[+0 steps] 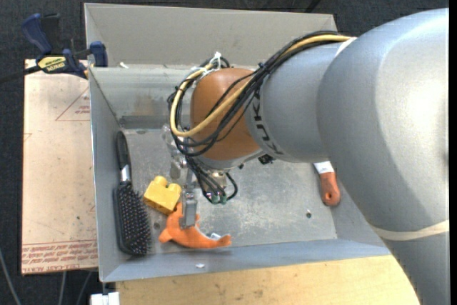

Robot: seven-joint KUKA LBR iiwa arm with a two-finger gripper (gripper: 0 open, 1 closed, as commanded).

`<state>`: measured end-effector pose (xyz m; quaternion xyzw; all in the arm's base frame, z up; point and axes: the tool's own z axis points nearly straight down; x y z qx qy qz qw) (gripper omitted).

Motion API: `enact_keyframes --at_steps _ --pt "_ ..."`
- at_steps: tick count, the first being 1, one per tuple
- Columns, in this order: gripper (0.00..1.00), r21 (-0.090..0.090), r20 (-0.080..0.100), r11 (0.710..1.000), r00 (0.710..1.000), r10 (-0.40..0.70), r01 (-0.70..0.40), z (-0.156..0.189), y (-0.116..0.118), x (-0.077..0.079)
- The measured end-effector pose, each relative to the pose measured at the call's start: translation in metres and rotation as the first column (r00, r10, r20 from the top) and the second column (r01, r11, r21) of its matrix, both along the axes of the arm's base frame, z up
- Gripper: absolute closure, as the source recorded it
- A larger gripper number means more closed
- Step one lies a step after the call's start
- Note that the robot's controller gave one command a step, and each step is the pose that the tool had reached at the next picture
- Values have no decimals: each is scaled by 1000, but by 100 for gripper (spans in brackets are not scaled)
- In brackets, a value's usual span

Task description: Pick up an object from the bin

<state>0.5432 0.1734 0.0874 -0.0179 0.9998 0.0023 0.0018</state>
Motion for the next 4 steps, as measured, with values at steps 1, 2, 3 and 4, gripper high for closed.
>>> enact_keyframes --at_steps 1,2,3,4 --pt "100 -2 -11 996 996 88 -88 -13 7 -10" --pt "100 -2 -11 996 996 87 -87 -13 6 -10" --pt "100 -2 -12 996 996 87 -87 -10 6 -10" --pt "100 -2 -9 996 996 87 -87 0 6 -10"
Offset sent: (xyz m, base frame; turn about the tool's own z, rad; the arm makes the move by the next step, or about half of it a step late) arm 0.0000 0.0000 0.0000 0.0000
